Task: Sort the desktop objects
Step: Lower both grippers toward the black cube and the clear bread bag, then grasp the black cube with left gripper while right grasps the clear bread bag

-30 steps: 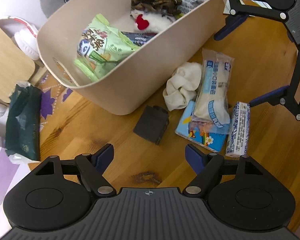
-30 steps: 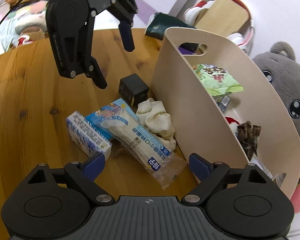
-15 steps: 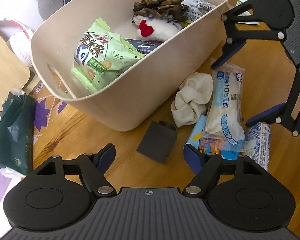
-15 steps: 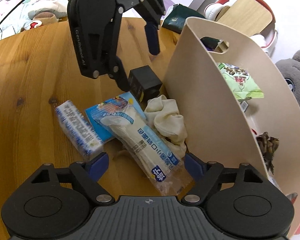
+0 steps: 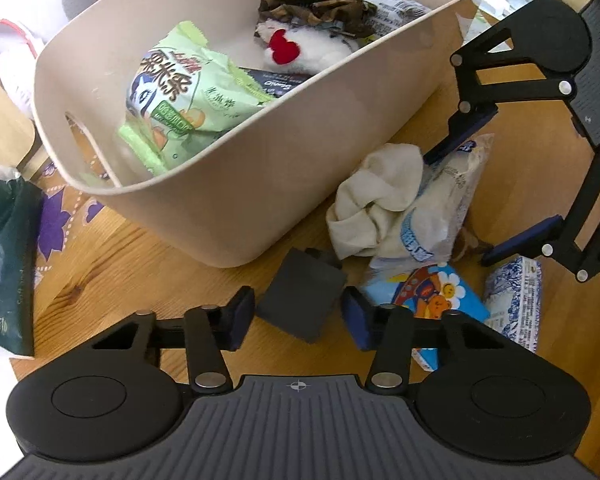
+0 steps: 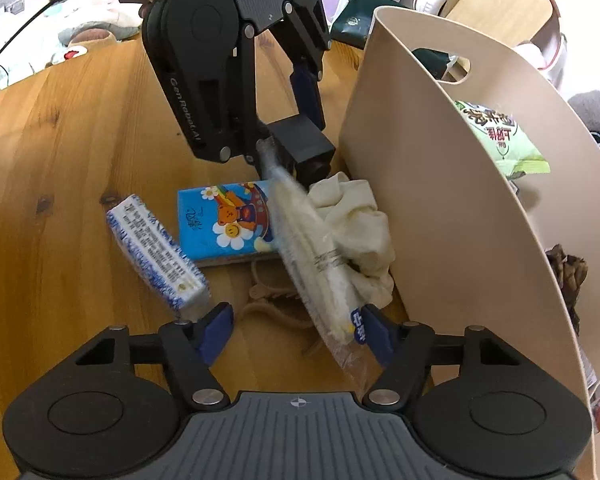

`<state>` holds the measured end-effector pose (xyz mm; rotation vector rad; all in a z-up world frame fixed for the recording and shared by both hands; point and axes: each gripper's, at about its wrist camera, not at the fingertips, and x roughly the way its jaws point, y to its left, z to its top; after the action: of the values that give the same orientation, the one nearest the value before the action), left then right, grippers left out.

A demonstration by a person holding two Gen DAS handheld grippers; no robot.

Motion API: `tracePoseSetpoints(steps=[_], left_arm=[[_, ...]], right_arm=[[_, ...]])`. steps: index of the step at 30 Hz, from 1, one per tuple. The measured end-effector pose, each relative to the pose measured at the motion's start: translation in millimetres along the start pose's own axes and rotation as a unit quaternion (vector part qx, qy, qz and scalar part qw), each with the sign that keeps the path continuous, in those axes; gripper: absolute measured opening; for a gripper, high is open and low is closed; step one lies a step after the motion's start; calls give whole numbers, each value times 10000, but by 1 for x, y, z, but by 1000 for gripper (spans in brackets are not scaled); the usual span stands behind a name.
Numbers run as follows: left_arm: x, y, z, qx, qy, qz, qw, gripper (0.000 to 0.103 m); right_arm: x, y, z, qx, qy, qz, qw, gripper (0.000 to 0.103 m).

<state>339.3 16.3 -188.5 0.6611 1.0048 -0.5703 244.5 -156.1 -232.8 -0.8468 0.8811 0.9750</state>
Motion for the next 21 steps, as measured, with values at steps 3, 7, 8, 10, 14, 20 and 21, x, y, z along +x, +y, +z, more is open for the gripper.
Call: tracePoseSetpoints(steps=[3,7,8,10,14,20,21], left_arm=[[0,-2,1,10,8,7,10000,48],[-1,-3,2,3,32,15,10000,48],[-2,-3,2,13,35,17,10000,48],[-2,-4,2,17,37,13,10000,48],[-4,-4,1,14,38,16,10000,48],[-5,-3,1,14,35,20,10000,48],[-6,-4,-2,7,32,23,10000,48]], right_arm=[[-1,-1,-1,47,8,86,10000,65],[-4,-4,-3,164,4,160,9997,66],[-5,-5,-3,210,-15,186,9996,66],[-9,-8,-4,413,-106,277,9987,66],[-16,-21,-4,1013,-322,433,9934,65],[-13,-36,-1,1519,-349,547,9863,54],[-13,-38,0,1605,-367,593,9846,54]])
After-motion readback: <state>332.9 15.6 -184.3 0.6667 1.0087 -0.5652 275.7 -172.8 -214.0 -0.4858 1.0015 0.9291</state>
